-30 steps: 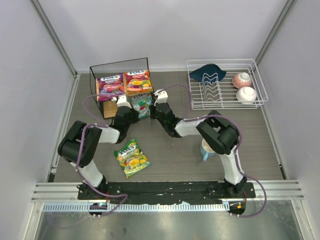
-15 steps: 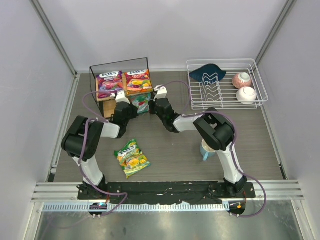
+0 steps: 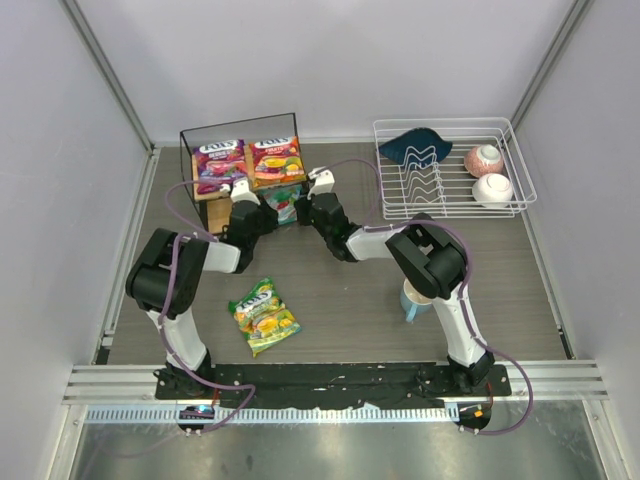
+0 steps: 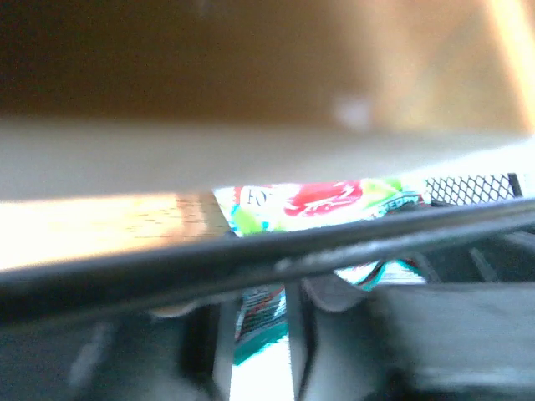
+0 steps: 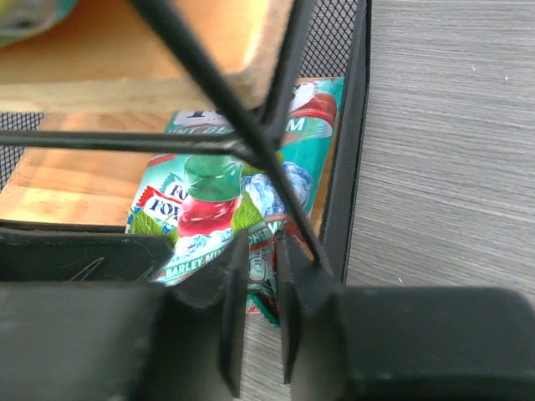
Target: Place and organize the candy bags onto the shelf
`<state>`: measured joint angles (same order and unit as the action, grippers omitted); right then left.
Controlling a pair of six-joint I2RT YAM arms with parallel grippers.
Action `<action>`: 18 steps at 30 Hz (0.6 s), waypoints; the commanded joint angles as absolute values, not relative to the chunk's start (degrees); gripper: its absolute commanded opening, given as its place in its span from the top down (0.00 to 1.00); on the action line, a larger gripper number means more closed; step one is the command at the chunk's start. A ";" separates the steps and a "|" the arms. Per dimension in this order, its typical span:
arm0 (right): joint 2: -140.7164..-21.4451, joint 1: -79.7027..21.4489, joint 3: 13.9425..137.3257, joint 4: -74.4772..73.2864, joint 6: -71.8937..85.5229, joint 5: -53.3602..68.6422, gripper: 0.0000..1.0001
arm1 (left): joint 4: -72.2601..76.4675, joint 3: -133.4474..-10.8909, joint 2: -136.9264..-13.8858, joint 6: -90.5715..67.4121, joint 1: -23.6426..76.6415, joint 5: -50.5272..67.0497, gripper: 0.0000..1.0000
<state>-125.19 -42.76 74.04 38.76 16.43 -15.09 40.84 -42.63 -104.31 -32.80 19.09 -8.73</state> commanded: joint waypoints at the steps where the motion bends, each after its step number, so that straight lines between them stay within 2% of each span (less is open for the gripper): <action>1: -124.54 -42.63 75.06 42.19 17.14 -14.41 0.72 | 42.72 -43.51 -103.28 -34.19 18.81 -8.44 0.62; 4: -123.93 -42.54 74.10 42.10 17.14 -14.41 0.64 | 42.80 -42.63 -102.40 -34.89 18.81 -8.35 0.52; 9: -121.38 -42.63 71.46 42.80 17.31 -14.15 0.58 | 43.50 -39.99 -100.38 -36.21 18.81 -7.04 0.39; 18: -115.32 -42.63 63.73 44.82 18.54 -14.06 0.54 | 42.19 -34.81 -92.65 -37.35 18.81 -6.24 0.34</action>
<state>-121.73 -42.74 66.39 40.47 17.54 -13.80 40.75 -36.47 -97.43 -36.58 19.09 -6.70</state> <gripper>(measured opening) 0.453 0.652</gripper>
